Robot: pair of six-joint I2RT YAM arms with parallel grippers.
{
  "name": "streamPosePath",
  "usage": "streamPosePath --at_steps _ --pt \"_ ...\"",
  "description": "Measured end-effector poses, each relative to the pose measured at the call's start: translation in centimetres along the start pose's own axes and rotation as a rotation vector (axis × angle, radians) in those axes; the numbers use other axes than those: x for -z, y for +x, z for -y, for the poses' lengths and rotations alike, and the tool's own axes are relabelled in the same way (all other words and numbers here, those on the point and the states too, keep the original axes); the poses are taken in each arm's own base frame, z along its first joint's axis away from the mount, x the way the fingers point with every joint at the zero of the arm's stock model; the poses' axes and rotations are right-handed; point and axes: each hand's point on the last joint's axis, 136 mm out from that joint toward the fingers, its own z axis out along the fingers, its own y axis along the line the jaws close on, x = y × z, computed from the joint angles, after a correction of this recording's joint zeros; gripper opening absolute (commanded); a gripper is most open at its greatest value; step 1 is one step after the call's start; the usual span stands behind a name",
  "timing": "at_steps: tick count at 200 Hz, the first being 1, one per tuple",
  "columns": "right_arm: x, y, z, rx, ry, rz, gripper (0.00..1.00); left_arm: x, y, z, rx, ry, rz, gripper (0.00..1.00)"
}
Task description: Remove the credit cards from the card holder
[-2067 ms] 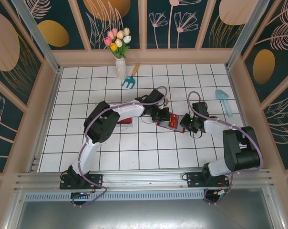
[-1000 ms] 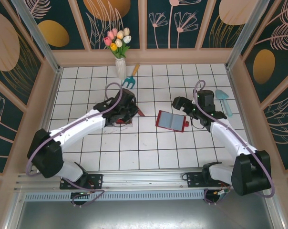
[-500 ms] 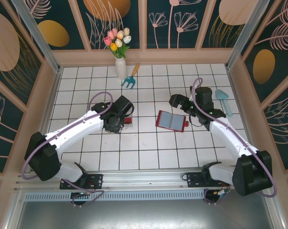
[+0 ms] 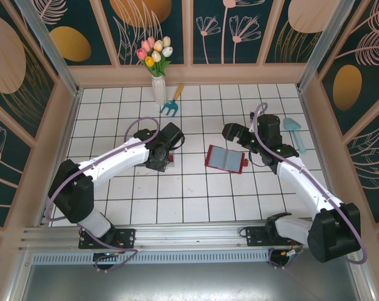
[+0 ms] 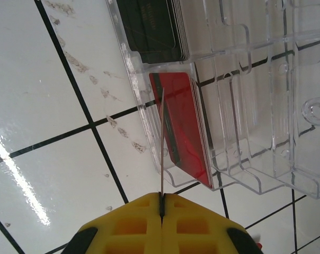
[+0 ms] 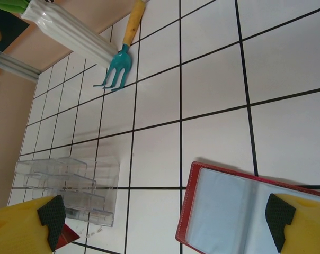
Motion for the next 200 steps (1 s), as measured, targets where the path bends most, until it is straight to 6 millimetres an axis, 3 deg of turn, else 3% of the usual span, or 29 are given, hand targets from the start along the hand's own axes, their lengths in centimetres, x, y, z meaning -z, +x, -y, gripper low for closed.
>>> streamPosePath --at_steps 71,200 --pt "0.0 0.8 -0.3 0.013 -0.016 -0.006 0.99 -1.0 1.1 1.7 0.004 0.013 0.001 0.00" --pt "0.1 1.9 -2.4 0.055 -0.065 -0.015 0.99 -1.8 0.4 0.0 -0.011 -0.044 0.032 0.00"
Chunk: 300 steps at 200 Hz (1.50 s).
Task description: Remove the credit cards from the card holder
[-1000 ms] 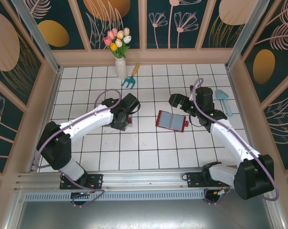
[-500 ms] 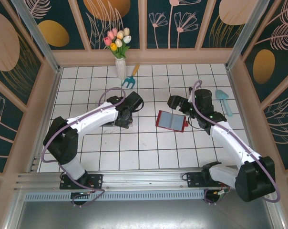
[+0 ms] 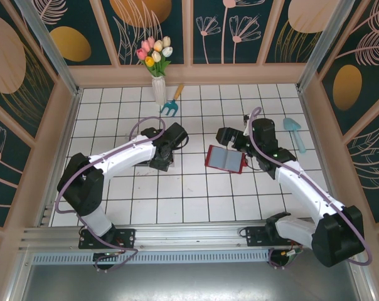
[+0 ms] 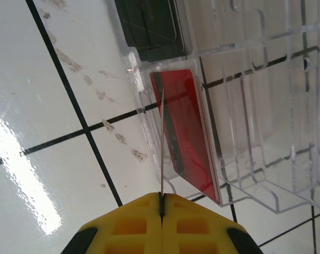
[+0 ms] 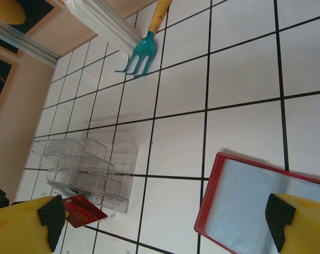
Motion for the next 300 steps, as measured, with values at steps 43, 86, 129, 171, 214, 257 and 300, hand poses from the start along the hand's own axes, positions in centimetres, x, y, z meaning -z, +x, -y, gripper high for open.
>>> streamPosePath --at_steps 43,86,129,171,214,257,300 --pt "-0.1 0.5 -0.4 0.012 -0.002 -0.009 0.99 -0.4 -0.3 -0.8 -0.007 -0.023 0.013 0.00" --pt "-0.2 0.8 -0.7 0.027 -0.004 -0.012 0.99 -0.5 -0.7 -0.6 0.001 -0.019 0.022 0.00" --pt "-0.1 0.9 -0.8 0.033 -0.002 -0.007 0.99 -0.2 -1.1 0.4 0.024 -0.001 0.024 0.00" --pt "0.0 0.8 -1.0 0.038 -0.002 -0.001 0.99 -1.2 -0.9 0.7 0.026 -0.011 0.030 0.00" --pt "0.0 0.8 -1.0 0.038 -0.002 -0.001 0.99 -2.1 -0.5 1.0 0.031 -0.009 0.029 0.00" --pt "0.0 0.8 -1.0 0.039 0.001 0.001 0.99 -2.2 -0.5 1.9 0.051 0.016 0.015 0.00" --pt "0.0 0.8 -0.9 0.039 0.001 0.001 0.99 -1.9 -0.6 2.1 0.058 0.029 0.009 0.00"
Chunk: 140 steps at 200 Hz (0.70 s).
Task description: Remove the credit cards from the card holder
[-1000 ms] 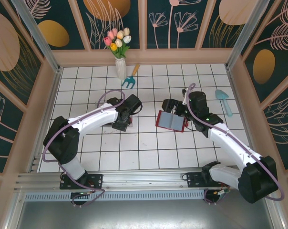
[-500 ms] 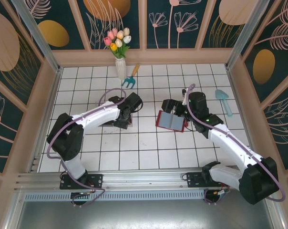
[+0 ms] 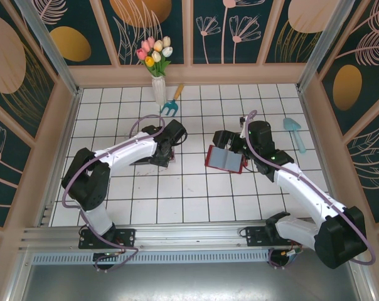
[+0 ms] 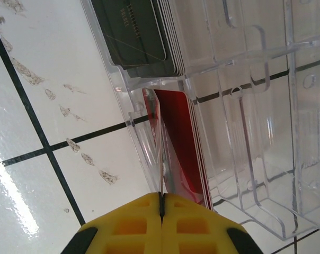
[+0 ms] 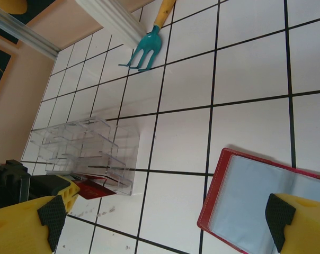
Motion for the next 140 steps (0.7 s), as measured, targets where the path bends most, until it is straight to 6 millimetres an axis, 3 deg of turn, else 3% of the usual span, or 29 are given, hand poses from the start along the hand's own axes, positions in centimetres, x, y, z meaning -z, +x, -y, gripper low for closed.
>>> streamPosePath --at_steps 140 --pt "-0.01 0.04 0.03 0.000 0.001 -0.001 0.99 0.04 -0.36 0.56 0.021 0.023 -0.007 0.00"
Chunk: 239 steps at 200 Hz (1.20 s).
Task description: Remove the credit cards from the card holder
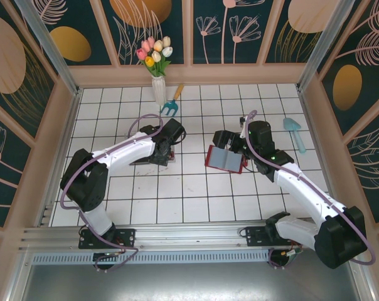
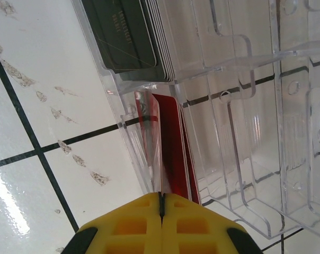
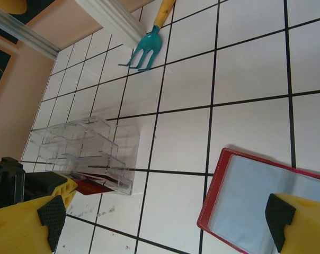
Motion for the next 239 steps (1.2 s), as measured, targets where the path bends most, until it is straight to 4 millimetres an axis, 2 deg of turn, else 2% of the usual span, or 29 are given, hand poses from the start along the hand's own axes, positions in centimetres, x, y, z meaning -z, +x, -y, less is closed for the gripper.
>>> streamPosePath --at_steps 67,118,192,239 --pt "0.0 0.0 0.1 0.000 0.002 0.000 0.99 -0.3 0.4 0.2 0.010 0.012 -0.020 0.00" --pt "0.0 0.0 0.1 0.000 0.003 0.000 0.99 1.0 0.3 0.9 0.029 0.053 -0.047 0.00" --pt "-0.1 0.1 0.1 -0.001 0.004 -0.001 0.99 1.0 0.2 1.0 0.032 0.051 -0.052 0.00" --pt "-0.1 0.2 0.1 0.001 0.004 -0.004 0.99 -0.4 0.4 0.6 0.028 0.019 -0.040 0.00"
